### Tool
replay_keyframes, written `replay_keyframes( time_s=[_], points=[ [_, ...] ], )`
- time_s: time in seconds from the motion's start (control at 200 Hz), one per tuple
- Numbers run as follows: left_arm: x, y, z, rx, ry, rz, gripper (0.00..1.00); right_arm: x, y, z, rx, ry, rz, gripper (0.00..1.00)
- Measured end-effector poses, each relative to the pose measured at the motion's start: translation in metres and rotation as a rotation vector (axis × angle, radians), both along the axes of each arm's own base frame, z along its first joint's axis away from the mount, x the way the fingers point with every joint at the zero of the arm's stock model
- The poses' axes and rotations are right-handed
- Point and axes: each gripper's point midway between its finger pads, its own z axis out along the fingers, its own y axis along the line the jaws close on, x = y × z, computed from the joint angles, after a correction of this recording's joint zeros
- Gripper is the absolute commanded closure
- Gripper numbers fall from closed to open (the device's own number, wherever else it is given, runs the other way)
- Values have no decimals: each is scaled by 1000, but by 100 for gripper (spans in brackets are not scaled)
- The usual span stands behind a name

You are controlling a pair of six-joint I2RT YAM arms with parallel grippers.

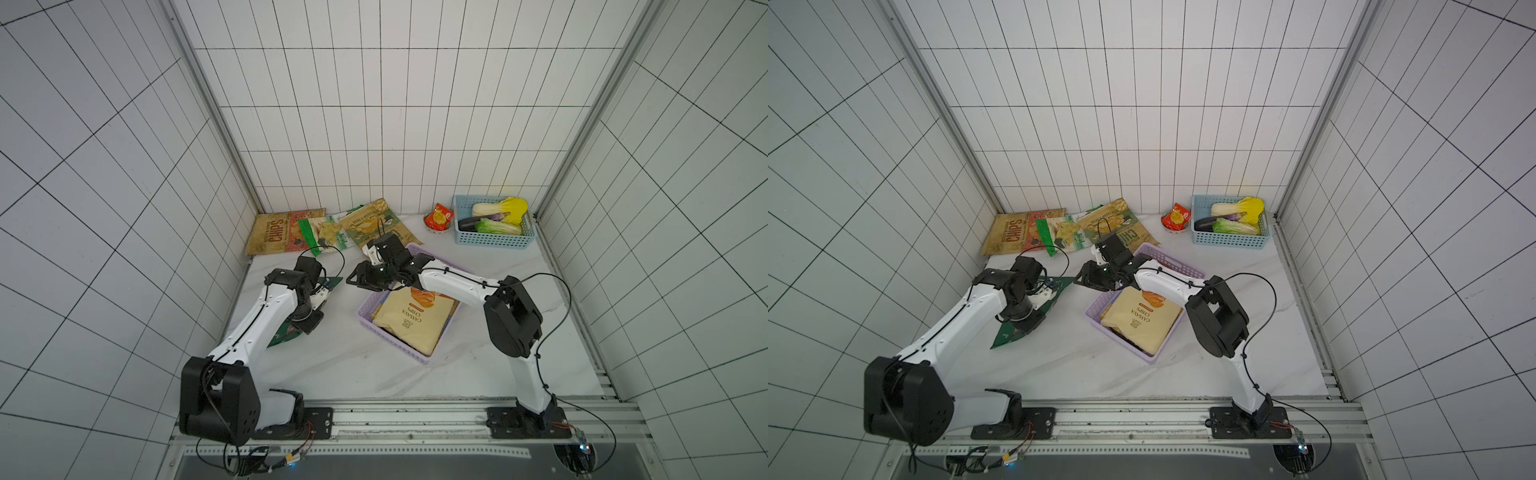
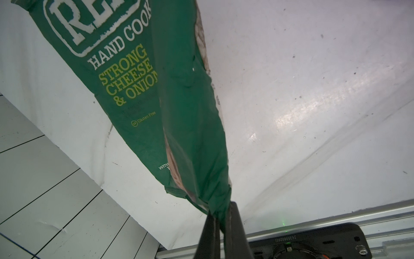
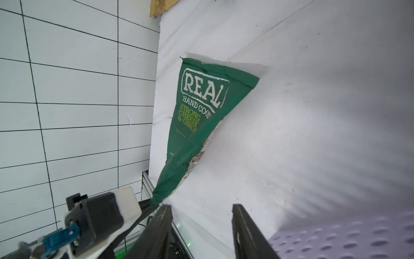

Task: Put the potato chips into the basket
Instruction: Pick up the potato chip from the center of the board.

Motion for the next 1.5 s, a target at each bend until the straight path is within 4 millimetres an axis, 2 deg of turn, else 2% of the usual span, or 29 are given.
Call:
replay_keyframes(
  time_s=[0.135, 0.305, 0.49, 0.654, 0.979, 1.219, 1.364, 1.404, 1.454, 1.504],
  points=[
    [1, 3, 2, -18, -5, 25, 100, 3, 23, 6, 25, 35, 1, 48],
    [3, 8, 7, -43, -18, 64, 100, 3, 34, -16, -4, 114, -22, 45],
    [3, 10, 8, -67, -21, 87, 100, 0, 36, -41, -51, 196, -56, 44],
    [1, 8, 10, -83, -20, 91, 100, -6, 49, -46, -46, 255, -83, 45],
    [-1, 7, 12, -95, -21, 91, 100, 8, 78, -56, 2, 310, -131, 47],
    [-1, 8, 14, -96, -32, 96, 100, 10, 79, -72, -16, 362, -167, 47],
    [-2, 8, 14, -97, -32, 96, 100, 10, 80, -74, -15, 379, -180, 50],
    [-2, 8, 14, -97, -33, 96, 100, 11, 80, -75, -11, 383, -184, 52],
    [-2, 8, 15, -98, -35, 96, 100, 13, 81, -76, -5, 385, -188, 59],
    [-2, 8, 15, -98, -37, 97, 100, 14, 83, -79, 1, 388, -193, 60]
  ],
)
